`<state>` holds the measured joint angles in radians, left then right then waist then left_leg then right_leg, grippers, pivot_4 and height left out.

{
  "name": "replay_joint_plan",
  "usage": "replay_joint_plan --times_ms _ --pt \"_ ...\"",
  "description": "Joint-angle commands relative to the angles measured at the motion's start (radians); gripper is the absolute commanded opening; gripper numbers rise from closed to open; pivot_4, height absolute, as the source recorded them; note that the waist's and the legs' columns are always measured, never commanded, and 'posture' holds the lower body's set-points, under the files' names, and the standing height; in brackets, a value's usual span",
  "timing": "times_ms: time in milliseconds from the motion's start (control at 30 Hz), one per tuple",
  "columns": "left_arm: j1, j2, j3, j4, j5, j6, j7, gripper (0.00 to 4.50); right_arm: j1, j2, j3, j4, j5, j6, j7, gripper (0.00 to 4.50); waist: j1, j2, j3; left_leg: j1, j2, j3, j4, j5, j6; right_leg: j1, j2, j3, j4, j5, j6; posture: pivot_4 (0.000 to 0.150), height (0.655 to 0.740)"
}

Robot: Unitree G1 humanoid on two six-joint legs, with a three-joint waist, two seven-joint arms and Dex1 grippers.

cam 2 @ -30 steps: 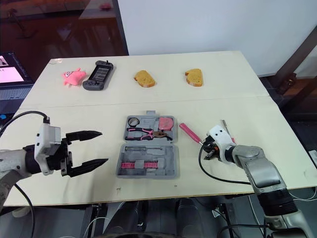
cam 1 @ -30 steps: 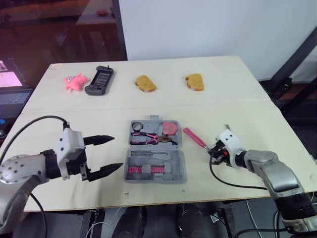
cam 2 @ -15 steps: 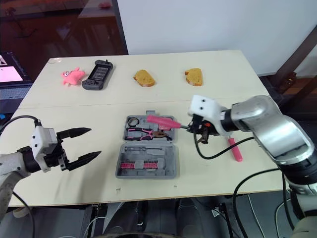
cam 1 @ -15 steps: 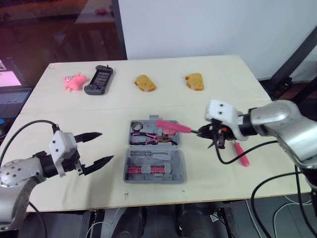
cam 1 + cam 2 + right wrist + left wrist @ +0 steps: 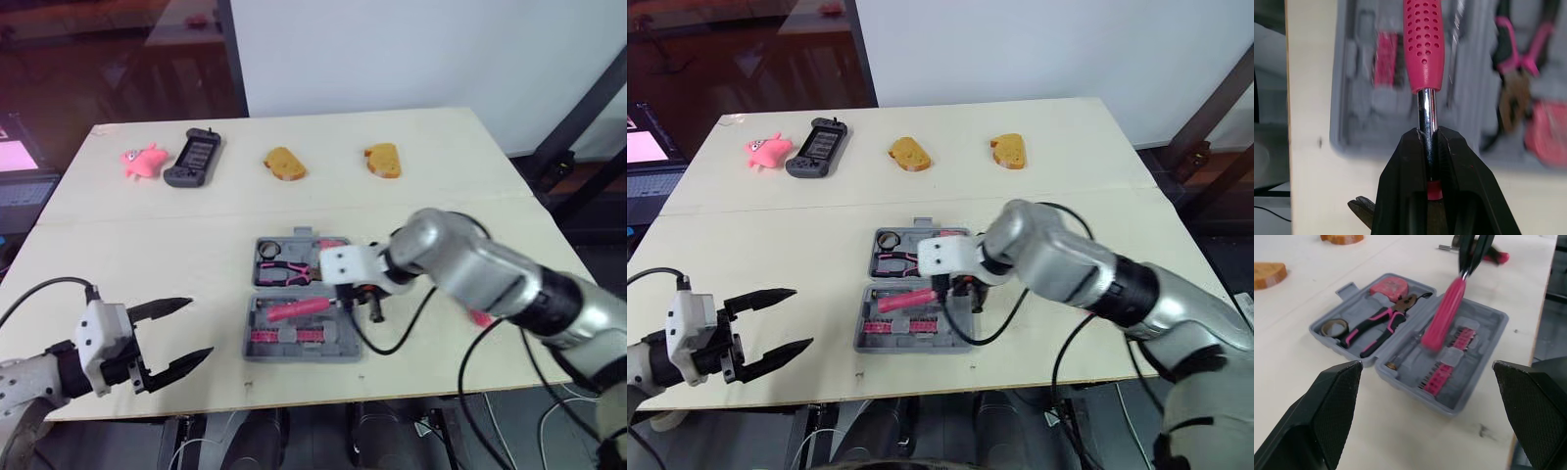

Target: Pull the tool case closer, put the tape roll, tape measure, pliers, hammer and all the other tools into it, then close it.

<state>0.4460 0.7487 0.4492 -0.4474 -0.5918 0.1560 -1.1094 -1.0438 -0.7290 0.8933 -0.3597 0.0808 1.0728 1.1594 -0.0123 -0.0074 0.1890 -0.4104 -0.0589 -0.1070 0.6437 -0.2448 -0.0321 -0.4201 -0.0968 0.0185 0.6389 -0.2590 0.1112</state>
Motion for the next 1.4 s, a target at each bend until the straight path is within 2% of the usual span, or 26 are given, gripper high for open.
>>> replay_joint_plan --times_ms 33,133,267,400,1000,1400 --pt "0.071 0.007 0.071 -0.056 -0.053 0.023 -0.028 4.50 -0.048 0.096 0.019 0.071 -0.036 0.036 -0.044 0.05 -0.007 -0.001 -0.001 0.000 0.000 0.000 0.000 0.000 0.000 -0.001 0.000 0.000 0.000 0.000 0.000 0.150 0.7400" --pt "0.083 0.009 0.084 -0.056 -0.058 0.030 -0.028 4.50 -0.051 0.119 0.047 0.086 -0.047 0.024 -0.035 0.05 -0.004 -0.001 0.000 0.000 0.000 0.001 0.000 0.000 0.000 -0.001 0.000 0.001 0.000 0.000 -0.002 0.150 0.7400" --pt "0.088 0.010 0.086 -0.056 -0.048 0.025 -0.042 4.50 -0.065 0.206 0.063 0.195 -0.074 0.022 -0.074 0.05 -0.004 -0.001 0.000 0.000 0.000 0.000 0.000 0.000 -0.001 -0.004 0.001 0.000 0.001 0.000 -0.003 0.150 0.7400" --pt "0.088 0.009 0.090 -0.057 -0.050 0.028 -0.043 4.50 -0.061 0.221 0.069 0.215 -0.082 0.042 -0.078 0.05 -0.006 -0.001 0.000 0.000 0.000 0.000 0.000 0.000 -0.001 -0.004 0.001 0.000 0.001 0.000 -0.003 0.150 0.7400" --pt "0.086 0.027 0.066 -0.061 -0.040 0.034 -0.073 4.50 0.002 0.275 0.072 0.214 -0.059 0.184 -0.169 0.05 -0.007 -0.001 0.000 0.000 0.000 0.000 -0.001 0.000 -0.001 -0.005 0.001 0.000 0.002 0.001 -0.002 0.150 0.7400" --pt "0.026 0.053 0.025 -0.019 -0.025 0.037 -0.100 4.50 0.011 0.321 0.060 0.225 -0.024 0.240 -0.237 0.05 -0.009 -0.001 0.000 0.000 0.001 0.000 -0.001 0.001 -0.001 -0.005 0.001 0.001 0.007 0.001 -0.002 0.150 0.7400"
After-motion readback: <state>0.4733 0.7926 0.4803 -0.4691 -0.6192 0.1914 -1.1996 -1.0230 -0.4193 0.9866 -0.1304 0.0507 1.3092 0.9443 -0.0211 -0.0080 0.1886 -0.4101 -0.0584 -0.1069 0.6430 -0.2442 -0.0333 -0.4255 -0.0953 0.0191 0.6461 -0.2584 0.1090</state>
